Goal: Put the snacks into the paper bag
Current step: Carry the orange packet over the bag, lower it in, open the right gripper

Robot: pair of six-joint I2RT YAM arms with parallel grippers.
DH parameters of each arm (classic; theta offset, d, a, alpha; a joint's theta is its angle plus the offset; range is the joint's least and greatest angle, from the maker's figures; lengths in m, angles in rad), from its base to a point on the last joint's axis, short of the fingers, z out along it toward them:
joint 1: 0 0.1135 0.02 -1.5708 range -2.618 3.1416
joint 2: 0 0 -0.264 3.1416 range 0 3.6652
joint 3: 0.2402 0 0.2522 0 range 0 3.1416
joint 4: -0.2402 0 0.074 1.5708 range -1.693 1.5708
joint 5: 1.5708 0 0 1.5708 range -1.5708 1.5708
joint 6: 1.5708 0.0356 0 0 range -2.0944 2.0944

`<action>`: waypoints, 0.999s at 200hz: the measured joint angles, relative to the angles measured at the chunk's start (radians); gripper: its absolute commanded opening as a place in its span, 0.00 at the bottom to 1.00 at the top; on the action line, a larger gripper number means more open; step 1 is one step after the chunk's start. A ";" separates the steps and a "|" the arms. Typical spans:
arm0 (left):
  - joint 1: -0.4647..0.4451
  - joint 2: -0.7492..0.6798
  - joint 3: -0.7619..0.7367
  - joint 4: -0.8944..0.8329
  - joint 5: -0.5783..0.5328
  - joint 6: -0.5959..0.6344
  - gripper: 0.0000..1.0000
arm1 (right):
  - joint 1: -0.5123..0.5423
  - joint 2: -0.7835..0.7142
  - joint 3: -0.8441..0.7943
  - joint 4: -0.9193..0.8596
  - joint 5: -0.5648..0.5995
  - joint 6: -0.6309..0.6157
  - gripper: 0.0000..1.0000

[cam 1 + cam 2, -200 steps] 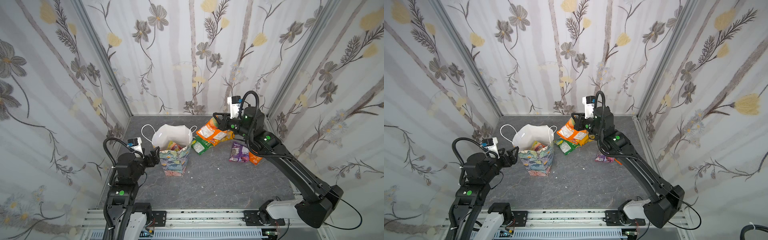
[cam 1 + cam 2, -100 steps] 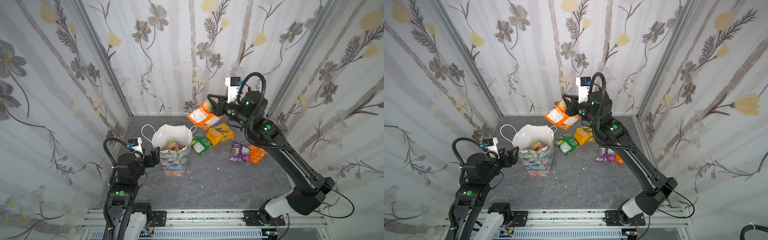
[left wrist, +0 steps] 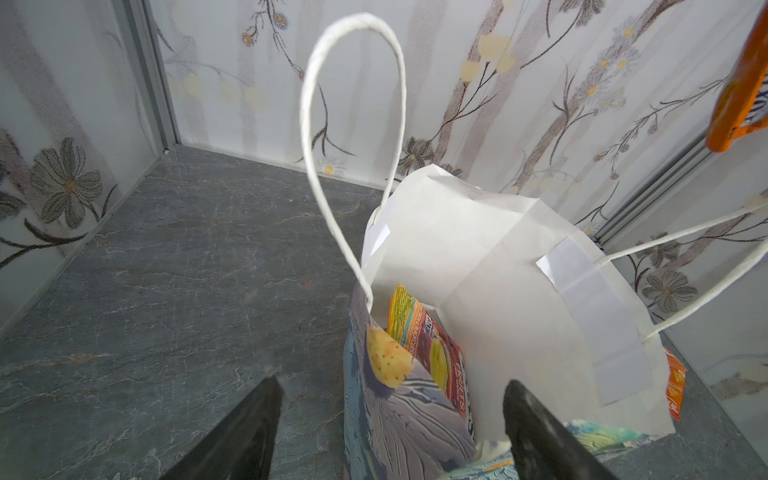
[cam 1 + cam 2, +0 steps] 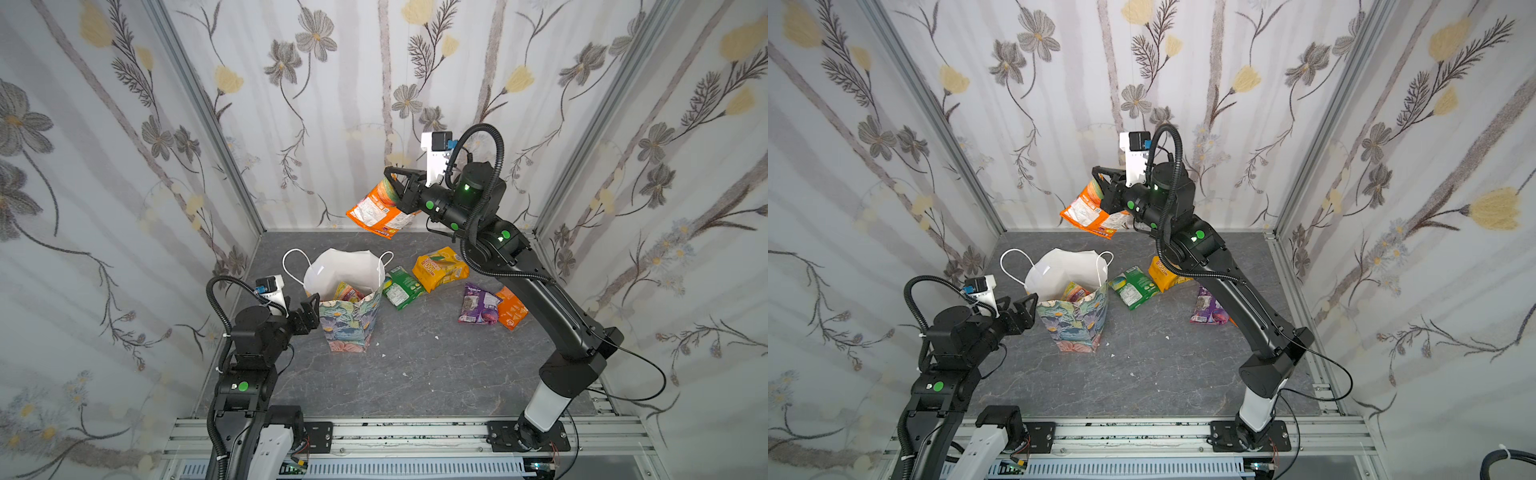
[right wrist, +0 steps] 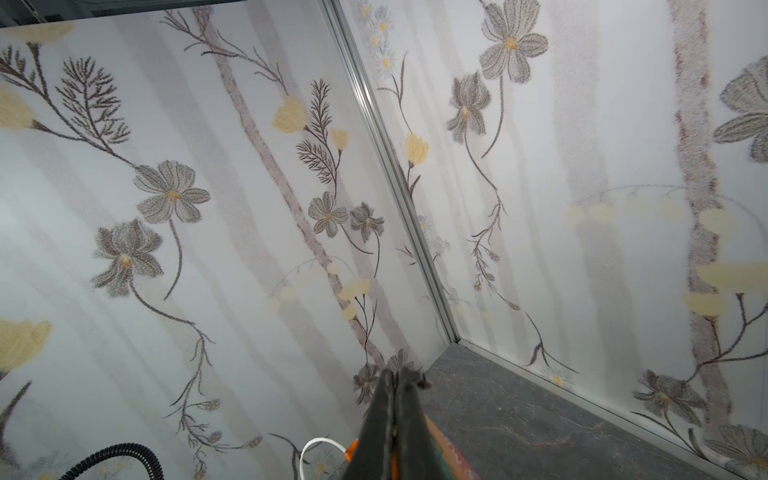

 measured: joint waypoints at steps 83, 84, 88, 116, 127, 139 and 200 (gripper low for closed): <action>0.000 0.001 -0.002 0.000 0.007 0.000 0.83 | 0.095 0.097 0.032 -0.028 -0.023 -0.047 0.00; 0.000 0.001 -0.002 0.000 0.007 0.000 0.83 | 0.098 0.099 0.032 -0.029 -0.024 -0.048 0.00; 0.000 0.001 -0.002 0.000 0.007 0.000 0.83 | 0.105 0.105 0.032 -0.030 -0.026 -0.054 0.00; 0.000 0.000 -0.002 0.000 0.007 0.000 0.83 | 0.132 0.136 0.032 -0.067 -0.024 -0.099 0.00; 0.000 0.000 -0.002 0.000 0.007 0.000 0.83 | 0.131 0.146 0.032 -0.084 -0.016 -0.113 0.00; 0.000 0.000 -0.002 0.000 0.007 0.000 0.83 | 0.132 0.159 0.032 -0.091 0.003 -0.125 0.00; 0.000 0.000 -0.002 0.000 0.007 0.000 0.83 | 0.151 0.227 0.033 -0.154 0.096 -0.195 0.00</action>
